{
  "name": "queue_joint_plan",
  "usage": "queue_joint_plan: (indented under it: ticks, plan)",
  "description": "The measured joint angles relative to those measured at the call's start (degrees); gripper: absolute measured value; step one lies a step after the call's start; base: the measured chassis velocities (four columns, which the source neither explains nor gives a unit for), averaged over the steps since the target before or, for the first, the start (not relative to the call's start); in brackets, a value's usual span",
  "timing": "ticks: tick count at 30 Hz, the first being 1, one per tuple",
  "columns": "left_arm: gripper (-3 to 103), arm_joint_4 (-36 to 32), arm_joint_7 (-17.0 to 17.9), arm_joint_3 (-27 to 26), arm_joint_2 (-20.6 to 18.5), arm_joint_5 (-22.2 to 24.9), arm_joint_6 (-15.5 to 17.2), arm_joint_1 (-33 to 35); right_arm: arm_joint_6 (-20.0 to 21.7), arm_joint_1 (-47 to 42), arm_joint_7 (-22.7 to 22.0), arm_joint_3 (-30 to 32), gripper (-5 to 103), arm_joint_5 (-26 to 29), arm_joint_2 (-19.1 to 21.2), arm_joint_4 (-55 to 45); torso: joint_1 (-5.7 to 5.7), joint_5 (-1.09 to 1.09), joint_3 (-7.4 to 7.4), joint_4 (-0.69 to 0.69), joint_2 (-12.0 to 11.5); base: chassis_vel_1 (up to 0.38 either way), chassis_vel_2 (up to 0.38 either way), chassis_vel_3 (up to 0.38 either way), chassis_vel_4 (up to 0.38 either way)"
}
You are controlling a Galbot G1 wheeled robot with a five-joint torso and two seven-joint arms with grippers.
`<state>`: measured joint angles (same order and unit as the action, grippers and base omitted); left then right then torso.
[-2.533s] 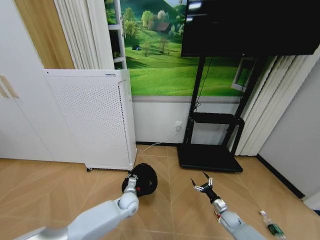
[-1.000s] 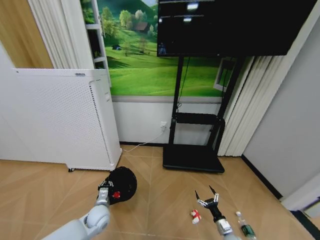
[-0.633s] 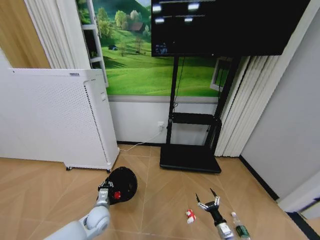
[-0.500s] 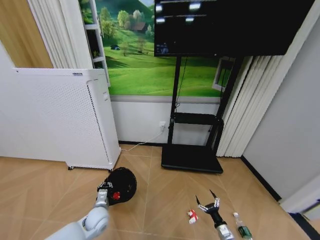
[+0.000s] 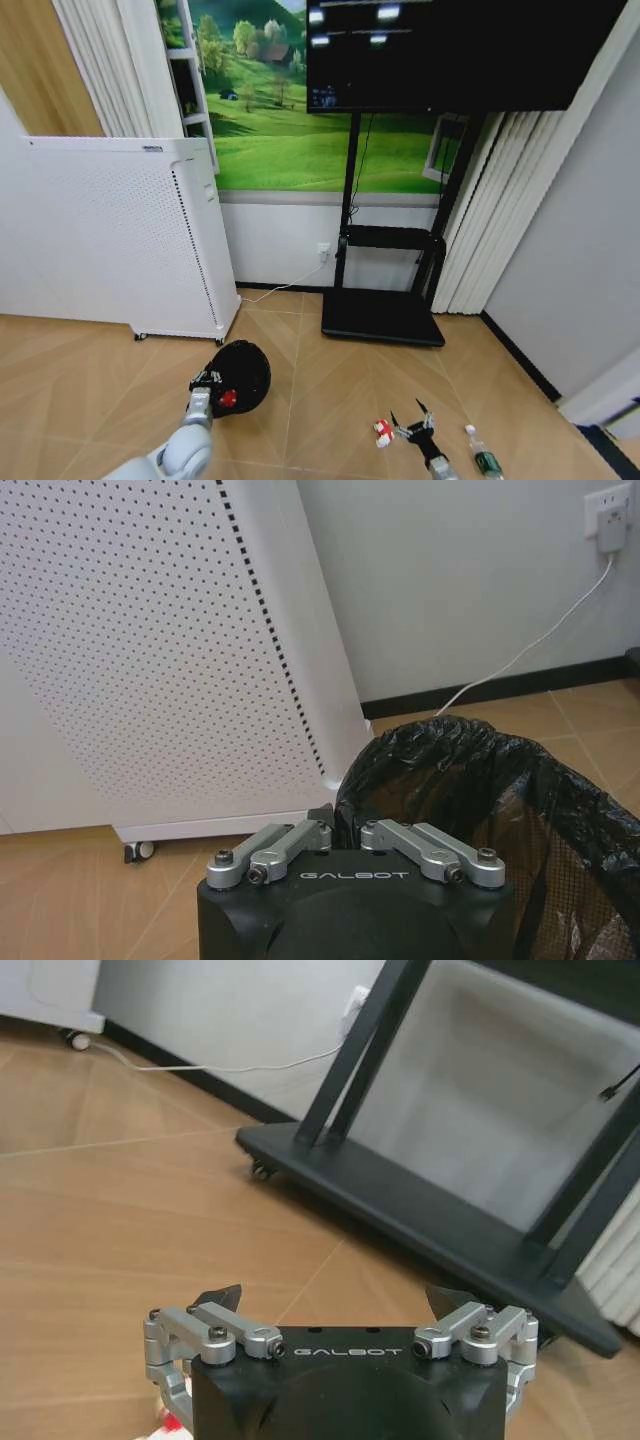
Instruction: Pick up the trash bin and place the garbage on the floor into it.
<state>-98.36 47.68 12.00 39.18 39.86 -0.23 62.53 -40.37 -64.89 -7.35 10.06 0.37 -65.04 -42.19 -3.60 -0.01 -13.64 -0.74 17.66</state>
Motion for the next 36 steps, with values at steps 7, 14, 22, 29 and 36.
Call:
queue_joint_plan:
  ticks: [7,14,22,29,36]
  plan:
    - [7,2.34,-0.16,2.08,0.35,-0.29,-0.24,-0.54,-0.89,3.57,4.27,-1.44,100,1.03,-2.86,6.96,0.0,-0.02,0.0,0.01,0.0,0.0,0.0,0.0,0.0]
    - [7,3.03,0.37,4.7,0.53,0.68,-0.11,-2.92,1.14,5.13,9.43,-2.91,100,4.97,-4.01,9.07,0.0,0.0,0.0,-0.01,0.0,0.0,0.0,0.0,0.0]
    - [7,3.19,0.63,4.8,1.19,0.76,-0.08,-2.75,6.82,5.59,13.48,-3.9,100,17.52,-5.14,9.73,0.0,0.0,0.0,0.0,0.0,0.0,0.0,0.0,0.0]
    - [7,2.56,0.74,3.49,1.24,0.34,-0.12,-1.67,9.64,6.26,15.16,-3.81,100,22.81,-5.81,9.88,0.0,0.0,0.0,0.0,0.0,0.0,0.0,0.0,0.0]
    - [7,1.59,0.76,2.16,1.05,-0.11,-0.2,-0.61,10.0,7.06,16.2,-3.32,100,23.17,-7.51,11.69,0.0,0.0,0.0,0.0,0.0,0.0,0.0,0.0,0.0]
